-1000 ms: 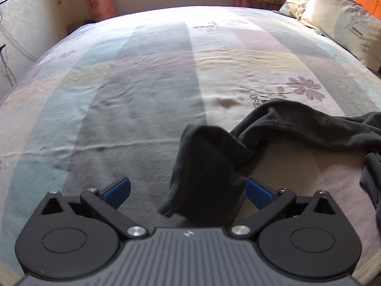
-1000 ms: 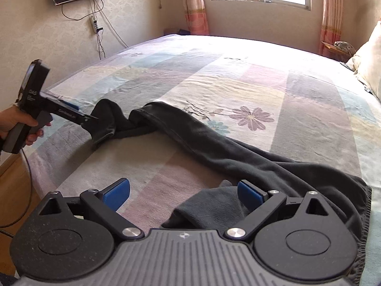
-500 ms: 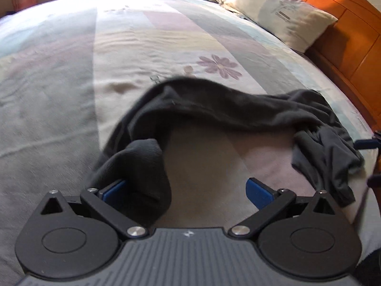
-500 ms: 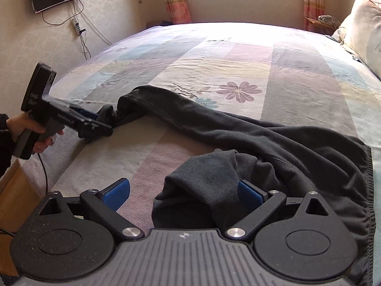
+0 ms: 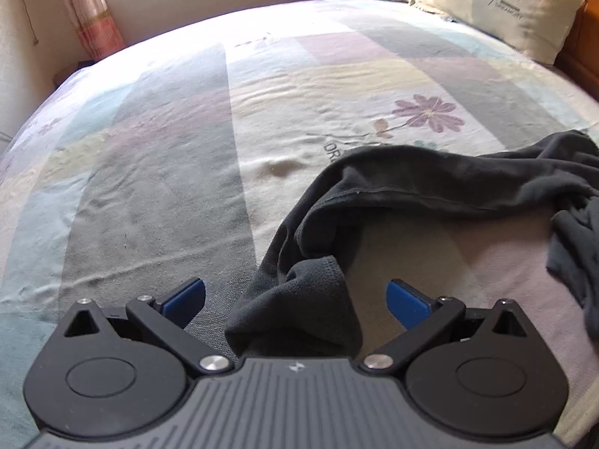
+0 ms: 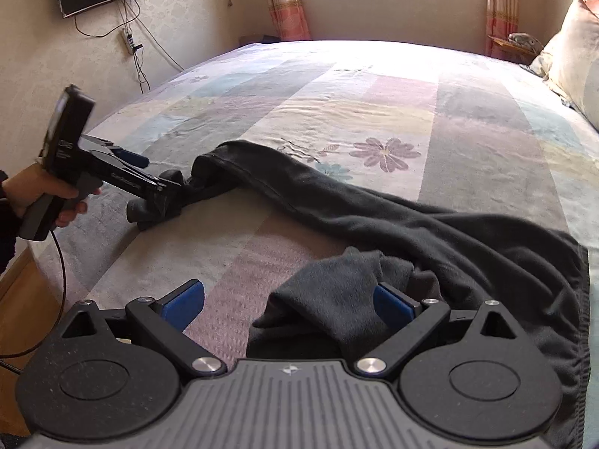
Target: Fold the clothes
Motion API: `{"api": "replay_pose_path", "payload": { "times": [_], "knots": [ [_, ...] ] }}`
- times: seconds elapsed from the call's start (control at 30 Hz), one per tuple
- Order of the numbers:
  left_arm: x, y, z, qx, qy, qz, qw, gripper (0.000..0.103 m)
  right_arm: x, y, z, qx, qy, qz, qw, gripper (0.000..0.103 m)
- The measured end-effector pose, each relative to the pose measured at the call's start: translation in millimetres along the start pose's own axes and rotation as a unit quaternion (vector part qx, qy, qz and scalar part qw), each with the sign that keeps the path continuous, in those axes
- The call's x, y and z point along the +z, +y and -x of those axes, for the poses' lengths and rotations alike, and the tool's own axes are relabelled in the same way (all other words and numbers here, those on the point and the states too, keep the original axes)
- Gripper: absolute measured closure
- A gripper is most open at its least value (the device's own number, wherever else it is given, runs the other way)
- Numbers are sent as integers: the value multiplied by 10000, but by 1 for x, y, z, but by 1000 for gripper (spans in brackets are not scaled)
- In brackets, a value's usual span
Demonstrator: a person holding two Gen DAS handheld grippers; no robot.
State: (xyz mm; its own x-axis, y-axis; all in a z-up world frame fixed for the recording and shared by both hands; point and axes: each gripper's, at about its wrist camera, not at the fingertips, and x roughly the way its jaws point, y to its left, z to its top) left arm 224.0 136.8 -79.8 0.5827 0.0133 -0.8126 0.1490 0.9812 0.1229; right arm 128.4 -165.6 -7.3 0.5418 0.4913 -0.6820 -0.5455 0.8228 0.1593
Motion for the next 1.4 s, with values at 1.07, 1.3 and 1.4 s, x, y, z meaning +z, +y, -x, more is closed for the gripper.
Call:
{"api": "replay_pose_path", "payload": {
  "times": [1.07,1.3,1.4],
  "knots": [
    [-63,52,-6,204,339,1295,9908,0,96,138,-220,237,-92,5126,8583,94],
    [-59,39,3,226,116,1070,9939,0,96,131,-169,815,235,4745,8761,96],
    [-59,34,5,606,9,991,9932,0,87,128,-147,1229,610,4485,8832,96]
  ]
}}
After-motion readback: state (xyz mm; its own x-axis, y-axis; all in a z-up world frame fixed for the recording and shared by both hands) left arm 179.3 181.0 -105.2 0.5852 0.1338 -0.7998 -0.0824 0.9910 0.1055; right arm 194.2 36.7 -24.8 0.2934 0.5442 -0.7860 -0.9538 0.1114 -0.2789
